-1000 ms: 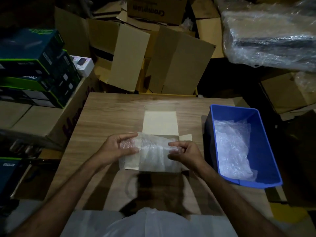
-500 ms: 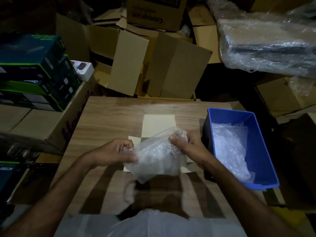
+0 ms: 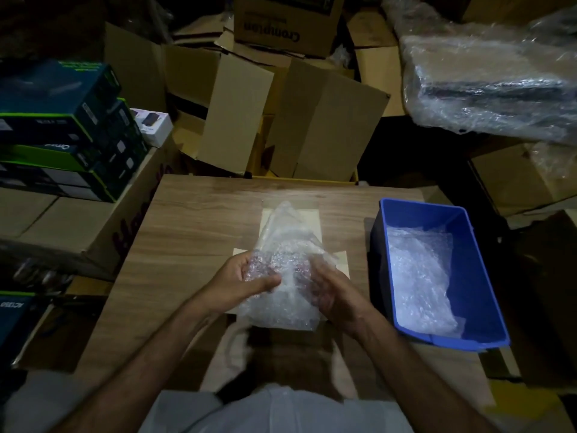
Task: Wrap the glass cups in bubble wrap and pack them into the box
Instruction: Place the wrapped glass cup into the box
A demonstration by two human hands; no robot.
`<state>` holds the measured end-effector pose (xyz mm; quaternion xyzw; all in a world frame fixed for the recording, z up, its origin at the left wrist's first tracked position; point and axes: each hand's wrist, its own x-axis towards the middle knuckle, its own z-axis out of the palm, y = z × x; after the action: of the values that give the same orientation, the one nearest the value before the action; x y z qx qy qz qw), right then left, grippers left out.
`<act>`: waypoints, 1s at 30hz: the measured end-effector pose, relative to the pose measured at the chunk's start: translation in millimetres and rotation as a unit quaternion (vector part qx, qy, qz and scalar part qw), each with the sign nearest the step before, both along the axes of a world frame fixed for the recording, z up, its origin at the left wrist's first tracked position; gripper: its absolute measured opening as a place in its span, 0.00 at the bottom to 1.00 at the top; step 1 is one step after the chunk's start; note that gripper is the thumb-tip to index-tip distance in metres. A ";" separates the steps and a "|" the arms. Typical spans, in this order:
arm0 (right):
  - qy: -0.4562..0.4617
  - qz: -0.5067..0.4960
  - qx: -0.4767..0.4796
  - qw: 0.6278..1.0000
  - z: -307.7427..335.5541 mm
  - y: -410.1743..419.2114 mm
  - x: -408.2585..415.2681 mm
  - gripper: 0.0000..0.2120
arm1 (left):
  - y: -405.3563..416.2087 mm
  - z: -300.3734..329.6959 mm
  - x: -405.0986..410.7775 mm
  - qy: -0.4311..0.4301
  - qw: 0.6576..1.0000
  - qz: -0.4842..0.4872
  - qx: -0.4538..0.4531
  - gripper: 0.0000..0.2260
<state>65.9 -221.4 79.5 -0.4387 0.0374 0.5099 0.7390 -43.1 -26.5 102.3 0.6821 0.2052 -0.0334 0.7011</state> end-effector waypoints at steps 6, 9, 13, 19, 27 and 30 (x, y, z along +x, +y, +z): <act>-0.201 -0.069 -0.144 0.967 8.2 8.7 -0.3 0.33 | -5.7 -9.5 2.3 -0.022 0.986 0.158 0.046 0.17; -0.324 -0.054 -0.149 0.933 4.9 1.5 -0.1 0.42 | -4.7 -11.4 -0.4 -0.018 0.987 0.146 0.060 0.24; -0.407 0.004 -0.124 0.905 5.7 -7.5 4.6 0.53 | 2.6 -5.9 -5.4 -0.037 0.997 0.033 0.050 0.35; -0.558 0.123 -0.213 0.793 4.6 -2.3 9.4 0.21 | 10.6 6.0 1.8 0.014 0.959 -0.054 0.277 0.18; -0.403 0.100 -0.136 0.900 5.9 -6.0 21.3 0.08 | 25.1 -1.3 1.2 0.004 0.990 -0.093 0.107 0.14; -0.362 0.064 -0.119 0.922 -1.2 -6.5 16.1 0.05 | 17.9 -1.9 1.8 0.007 0.994 -0.071 0.080 0.09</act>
<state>81.9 -227.9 78.3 -0.6793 -0.2003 0.3550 0.6102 -41.3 -8.6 100.4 0.7487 0.1630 -0.0708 0.6386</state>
